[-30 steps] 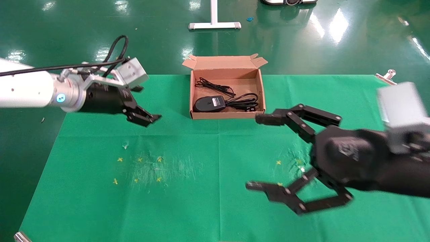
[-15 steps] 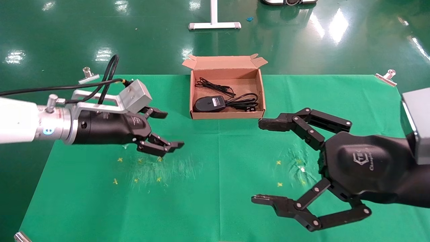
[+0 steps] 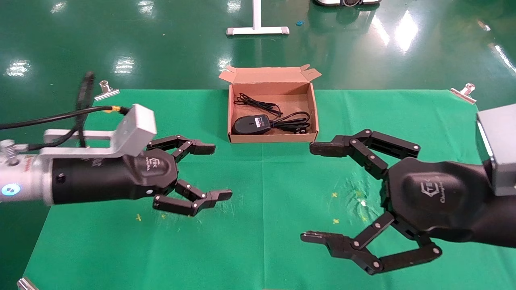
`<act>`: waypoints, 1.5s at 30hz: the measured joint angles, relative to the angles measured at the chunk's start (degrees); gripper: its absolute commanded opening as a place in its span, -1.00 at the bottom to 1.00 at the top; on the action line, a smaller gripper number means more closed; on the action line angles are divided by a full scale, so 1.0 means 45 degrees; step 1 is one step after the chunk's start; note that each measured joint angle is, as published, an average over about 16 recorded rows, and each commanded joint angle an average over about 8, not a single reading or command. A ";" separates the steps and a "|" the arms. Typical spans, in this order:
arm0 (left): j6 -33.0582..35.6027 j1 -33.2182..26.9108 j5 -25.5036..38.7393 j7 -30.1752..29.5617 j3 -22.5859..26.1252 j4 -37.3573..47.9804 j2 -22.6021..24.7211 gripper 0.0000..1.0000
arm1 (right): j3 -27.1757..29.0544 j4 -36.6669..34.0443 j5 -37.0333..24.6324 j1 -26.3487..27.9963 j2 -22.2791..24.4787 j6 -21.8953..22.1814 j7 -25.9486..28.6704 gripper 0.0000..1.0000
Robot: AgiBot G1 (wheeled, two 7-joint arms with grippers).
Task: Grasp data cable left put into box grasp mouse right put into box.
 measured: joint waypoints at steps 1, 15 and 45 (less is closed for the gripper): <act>0.0120 0.0176 -0.0259 0.0139 -0.0199 -0.0076 -0.0080 1.00 | -0.0001 0.0000 0.0001 0.0000 0.0000 0.0000 0.0000 1.00; 0.1732 0.2532 -0.3737 0.1994 -0.2864 -0.1100 -0.1145 1.00 | -0.0012 -0.0001 0.0012 0.0001 0.0008 0.0004 -0.0007 1.00; 0.2178 0.3191 -0.4709 0.2498 -0.3606 -0.1381 -0.1446 1.00 | -0.0016 -0.0004 0.0014 0.0001 0.0009 0.0012 -0.0009 1.00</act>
